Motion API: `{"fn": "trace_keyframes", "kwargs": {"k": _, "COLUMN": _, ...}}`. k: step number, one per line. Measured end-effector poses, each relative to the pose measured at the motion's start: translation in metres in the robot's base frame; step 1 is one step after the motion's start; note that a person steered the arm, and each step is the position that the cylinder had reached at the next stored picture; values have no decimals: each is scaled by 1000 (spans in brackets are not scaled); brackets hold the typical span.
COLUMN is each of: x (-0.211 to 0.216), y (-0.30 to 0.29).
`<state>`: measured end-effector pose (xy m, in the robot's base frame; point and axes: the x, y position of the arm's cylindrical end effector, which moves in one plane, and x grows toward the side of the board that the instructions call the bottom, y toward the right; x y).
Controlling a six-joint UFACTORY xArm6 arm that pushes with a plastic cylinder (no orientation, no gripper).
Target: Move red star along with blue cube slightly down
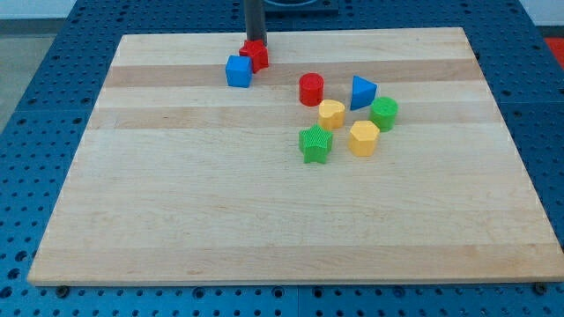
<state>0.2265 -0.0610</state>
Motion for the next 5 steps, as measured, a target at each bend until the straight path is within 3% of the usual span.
{"fn": "trace_keyframes", "kwargs": {"k": 5, "x": 59, "y": -16}}
